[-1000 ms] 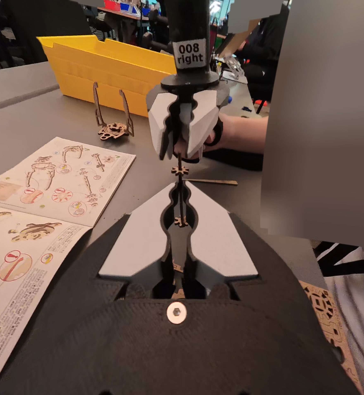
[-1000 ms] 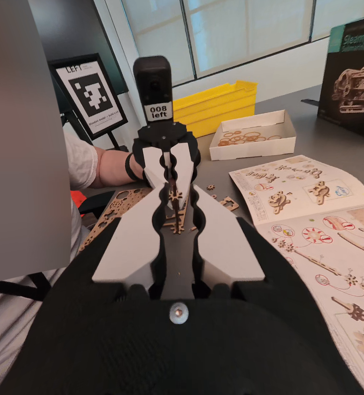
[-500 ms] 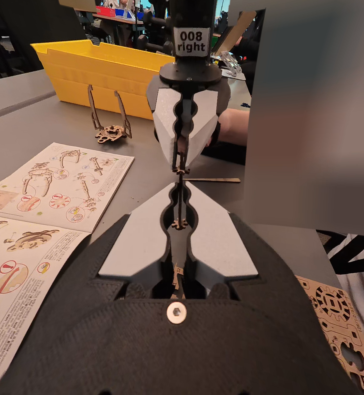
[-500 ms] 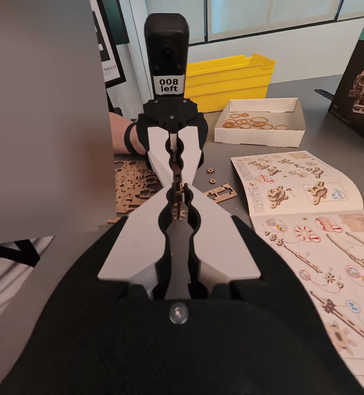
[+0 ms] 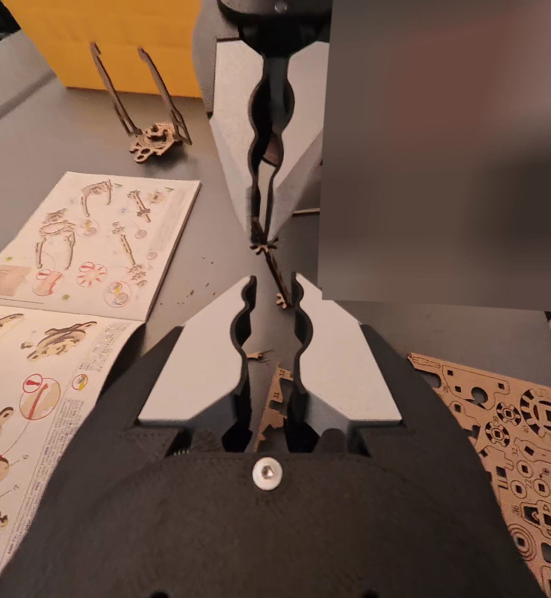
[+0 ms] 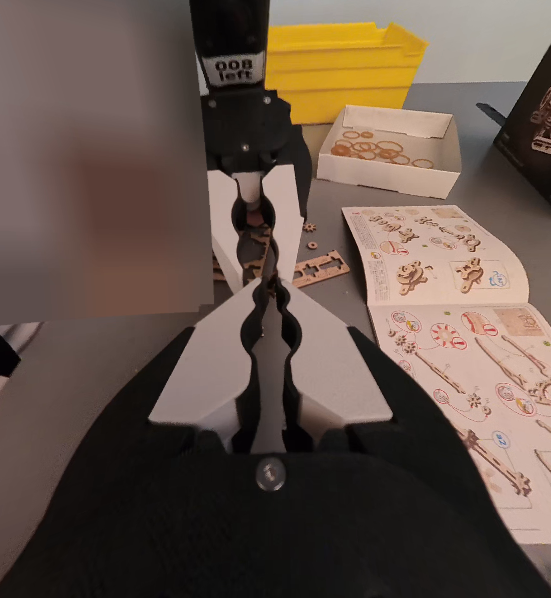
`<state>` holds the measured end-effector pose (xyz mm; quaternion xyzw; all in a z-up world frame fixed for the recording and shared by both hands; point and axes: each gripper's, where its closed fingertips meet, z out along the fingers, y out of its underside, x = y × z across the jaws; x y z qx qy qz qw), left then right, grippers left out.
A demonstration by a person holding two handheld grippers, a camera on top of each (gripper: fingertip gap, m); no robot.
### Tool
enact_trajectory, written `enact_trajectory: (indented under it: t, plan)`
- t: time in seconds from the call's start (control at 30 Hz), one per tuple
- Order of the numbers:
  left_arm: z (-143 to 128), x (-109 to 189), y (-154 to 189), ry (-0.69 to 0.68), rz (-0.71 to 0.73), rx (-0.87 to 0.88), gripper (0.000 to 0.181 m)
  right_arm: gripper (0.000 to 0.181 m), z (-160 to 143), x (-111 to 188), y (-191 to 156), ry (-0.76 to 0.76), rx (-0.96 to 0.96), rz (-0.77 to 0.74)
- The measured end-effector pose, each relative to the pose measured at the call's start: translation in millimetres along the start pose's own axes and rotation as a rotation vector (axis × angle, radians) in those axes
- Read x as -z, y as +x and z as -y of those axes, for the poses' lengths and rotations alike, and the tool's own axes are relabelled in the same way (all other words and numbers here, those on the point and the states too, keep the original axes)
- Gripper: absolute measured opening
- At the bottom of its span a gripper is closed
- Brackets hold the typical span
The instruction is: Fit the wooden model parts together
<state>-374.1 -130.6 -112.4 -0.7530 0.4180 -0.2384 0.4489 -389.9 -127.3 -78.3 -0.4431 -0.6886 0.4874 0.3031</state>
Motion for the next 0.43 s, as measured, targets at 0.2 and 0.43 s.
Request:
enact_trajectory:
  t: [0.2, 0.43]
  plan:
    - [2.6, -3.4, 1.3, 0.005, -0.009, 0.011, 0.014, 0.001, 1.6, -1.7, -4.4, -0.009, 0.091, -0.015]
    - [8.0, -7.7, 6.5, 0.023, -0.036, -0.003, 0.0, 0.002, 0.0, -1.9, -10.5, -0.014, 0.085, 0.032]
